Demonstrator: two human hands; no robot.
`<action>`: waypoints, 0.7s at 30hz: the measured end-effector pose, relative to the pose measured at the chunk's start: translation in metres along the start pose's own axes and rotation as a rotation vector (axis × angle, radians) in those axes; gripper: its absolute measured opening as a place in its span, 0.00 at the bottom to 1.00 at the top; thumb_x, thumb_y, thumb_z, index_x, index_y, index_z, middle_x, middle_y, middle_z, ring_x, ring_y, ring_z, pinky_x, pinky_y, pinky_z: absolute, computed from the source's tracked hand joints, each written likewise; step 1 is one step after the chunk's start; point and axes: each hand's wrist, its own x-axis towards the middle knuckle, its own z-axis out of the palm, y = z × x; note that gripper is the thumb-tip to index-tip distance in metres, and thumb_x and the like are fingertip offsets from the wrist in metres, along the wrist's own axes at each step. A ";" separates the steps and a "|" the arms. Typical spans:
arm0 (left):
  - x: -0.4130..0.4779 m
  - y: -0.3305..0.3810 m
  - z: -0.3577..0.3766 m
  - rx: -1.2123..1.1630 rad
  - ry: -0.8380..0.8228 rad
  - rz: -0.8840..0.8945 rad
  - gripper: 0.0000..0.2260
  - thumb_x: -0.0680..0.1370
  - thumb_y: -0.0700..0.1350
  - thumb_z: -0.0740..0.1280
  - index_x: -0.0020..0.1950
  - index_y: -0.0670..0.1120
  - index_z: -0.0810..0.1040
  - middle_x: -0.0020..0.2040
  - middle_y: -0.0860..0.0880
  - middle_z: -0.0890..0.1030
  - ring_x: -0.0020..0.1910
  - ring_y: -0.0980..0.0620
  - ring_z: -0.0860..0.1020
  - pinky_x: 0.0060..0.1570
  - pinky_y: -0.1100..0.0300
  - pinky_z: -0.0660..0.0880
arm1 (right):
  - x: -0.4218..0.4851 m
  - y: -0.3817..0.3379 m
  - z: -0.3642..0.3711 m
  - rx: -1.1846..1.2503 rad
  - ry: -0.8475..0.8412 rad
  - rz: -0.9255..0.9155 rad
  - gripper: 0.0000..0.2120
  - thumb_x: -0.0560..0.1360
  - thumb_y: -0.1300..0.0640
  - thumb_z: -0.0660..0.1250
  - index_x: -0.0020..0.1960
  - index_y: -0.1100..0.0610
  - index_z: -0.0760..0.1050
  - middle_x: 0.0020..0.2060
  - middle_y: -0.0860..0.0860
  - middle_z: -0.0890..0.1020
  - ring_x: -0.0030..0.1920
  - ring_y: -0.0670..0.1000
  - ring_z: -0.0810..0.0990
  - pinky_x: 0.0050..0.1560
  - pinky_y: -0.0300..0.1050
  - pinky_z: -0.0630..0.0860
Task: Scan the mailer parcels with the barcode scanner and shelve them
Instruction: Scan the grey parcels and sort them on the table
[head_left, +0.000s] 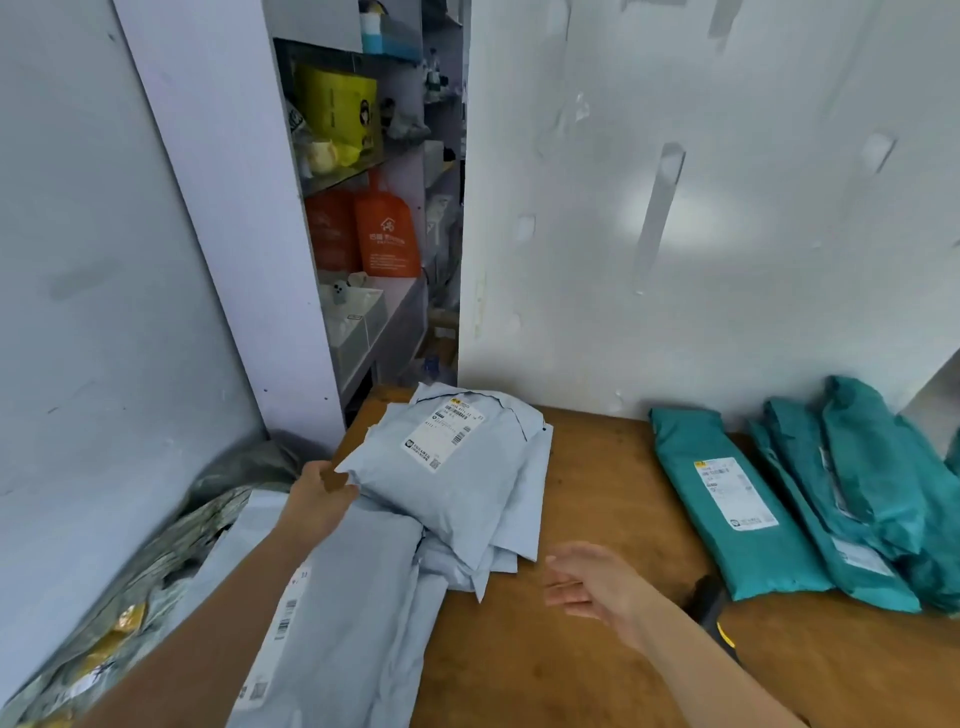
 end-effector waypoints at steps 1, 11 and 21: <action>0.002 0.005 0.009 0.025 -0.008 -0.018 0.23 0.75 0.45 0.68 0.67 0.40 0.67 0.59 0.39 0.76 0.53 0.42 0.75 0.52 0.51 0.72 | 0.005 -0.008 -0.008 -0.012 -0.011 -0.007 0.06 0.79 0.55 0.65 0.56 0.52 0.73 0.51 0.53 0.82 0.51 0.53 0.84 0.58 0.50 0.78; 0.058 0.042 0.040 0.309 -0.052 0.059 0.25 0.74 0.45 0.69 0.68 0.40 0.66 0.64 0.40 0.74 0.59 0.41 0.75 0.58 0.52 0.74 | 0.093 -0.067 -0.029 -0.023 -0.009 0.027 0.13 0.77 0.55 0.67 0.60 0.57 0.73 0.53 0.55 0.81 0.52 0.53 0.83 0.56 0.47 0.78; 0.165 0.010 0.066 0.325 -0.295 -0.056 0.47 0.64 0.68 0.70 0.76 0.48 0.57 0.75 0.47 0.64 0.72 0.44 0.65 0.72 0.49 0.62 | 0.200 -0.046 0.022 0.457 0.064 0.077 0.14 0.72 0.54 0.74 0.51 0.61 0.77 0.46 0.53 0.82 0.44 0.52 0.80 0.36 0.42 0.75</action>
